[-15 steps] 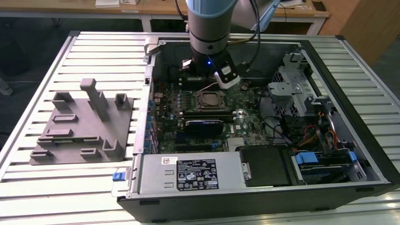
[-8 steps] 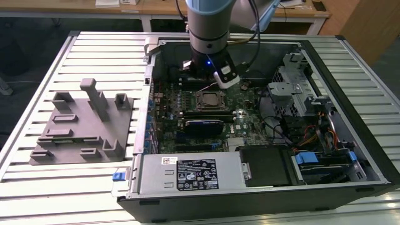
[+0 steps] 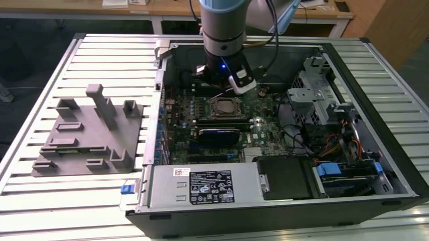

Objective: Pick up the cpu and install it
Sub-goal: 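Install the first cpu locking lever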

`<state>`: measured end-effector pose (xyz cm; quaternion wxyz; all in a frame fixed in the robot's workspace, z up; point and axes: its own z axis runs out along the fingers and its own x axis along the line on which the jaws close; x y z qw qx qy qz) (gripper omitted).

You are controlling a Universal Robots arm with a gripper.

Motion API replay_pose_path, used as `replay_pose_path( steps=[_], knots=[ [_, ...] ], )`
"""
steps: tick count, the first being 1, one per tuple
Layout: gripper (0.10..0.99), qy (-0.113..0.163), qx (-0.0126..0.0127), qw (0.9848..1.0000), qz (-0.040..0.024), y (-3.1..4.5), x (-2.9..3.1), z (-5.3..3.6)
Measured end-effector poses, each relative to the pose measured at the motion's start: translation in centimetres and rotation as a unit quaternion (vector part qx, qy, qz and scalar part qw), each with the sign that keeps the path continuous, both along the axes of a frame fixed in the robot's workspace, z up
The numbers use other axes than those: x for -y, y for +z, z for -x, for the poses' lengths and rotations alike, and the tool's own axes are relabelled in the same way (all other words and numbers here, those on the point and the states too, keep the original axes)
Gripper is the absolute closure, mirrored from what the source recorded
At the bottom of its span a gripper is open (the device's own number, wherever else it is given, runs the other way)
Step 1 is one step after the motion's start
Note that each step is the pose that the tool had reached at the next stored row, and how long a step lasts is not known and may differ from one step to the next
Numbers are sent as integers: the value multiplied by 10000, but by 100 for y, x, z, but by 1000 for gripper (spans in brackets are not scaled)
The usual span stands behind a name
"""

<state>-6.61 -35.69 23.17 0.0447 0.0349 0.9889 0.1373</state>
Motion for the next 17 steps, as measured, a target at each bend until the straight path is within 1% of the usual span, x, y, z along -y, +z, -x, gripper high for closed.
replay_pose_path(
  steps=[4,6,12,17],
  knots=[
    [980,-20,0,10000,62,-12,-46,0],
    [980,-32,0,9999,103,-21,-68,0],
    [980,-74,1,9996,271,-50,-132,0],
    [980,-94,1,9994,346,-81,-207,0]
  ],
)
